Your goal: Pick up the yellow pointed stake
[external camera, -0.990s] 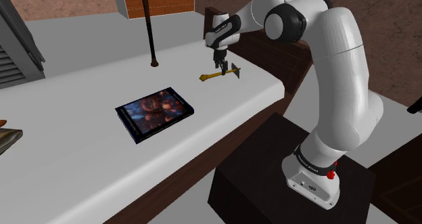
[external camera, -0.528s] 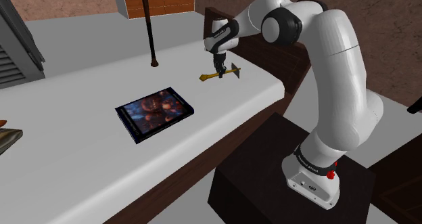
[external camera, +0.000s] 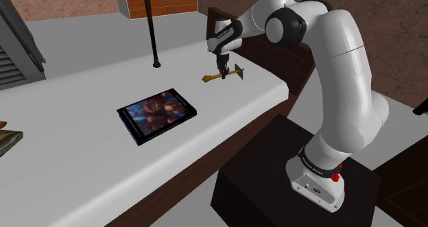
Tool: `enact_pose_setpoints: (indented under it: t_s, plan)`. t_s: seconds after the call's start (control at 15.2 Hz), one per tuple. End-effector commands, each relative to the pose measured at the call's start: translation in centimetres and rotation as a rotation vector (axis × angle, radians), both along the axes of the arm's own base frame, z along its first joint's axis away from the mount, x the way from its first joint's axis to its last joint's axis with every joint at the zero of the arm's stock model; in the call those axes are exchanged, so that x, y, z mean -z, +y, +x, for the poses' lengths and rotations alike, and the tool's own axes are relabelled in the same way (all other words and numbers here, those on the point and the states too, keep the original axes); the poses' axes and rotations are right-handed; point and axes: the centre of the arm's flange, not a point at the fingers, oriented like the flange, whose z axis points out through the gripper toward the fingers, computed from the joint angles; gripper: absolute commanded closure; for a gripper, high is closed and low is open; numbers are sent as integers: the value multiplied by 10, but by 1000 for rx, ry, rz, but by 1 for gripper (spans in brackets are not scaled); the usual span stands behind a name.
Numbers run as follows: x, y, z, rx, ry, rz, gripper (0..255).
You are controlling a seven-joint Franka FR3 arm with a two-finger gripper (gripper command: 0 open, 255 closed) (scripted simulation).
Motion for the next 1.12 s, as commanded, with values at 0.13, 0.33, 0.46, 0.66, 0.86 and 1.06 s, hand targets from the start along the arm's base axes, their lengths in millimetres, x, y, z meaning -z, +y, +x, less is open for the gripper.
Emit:
enact_pose_setpoints:
  t_s: [0.13, 0.33, 0.46, 0.66, 0.86, 1.06]
  plan:
    - [-16, -1, -1, 0, 0, 0, 255]
    - [-32, -1, -1, 0, 0, 0, 255]
    - [-43, -1, -1, 0, 0, 0, 255]
    - [-58, -1, -1, 0, 0, 0, 255]
    - [-74, -1, -1, 0, 0, 0, 255]
    - [-80, -1, -1, 0, 0, 0, 255]
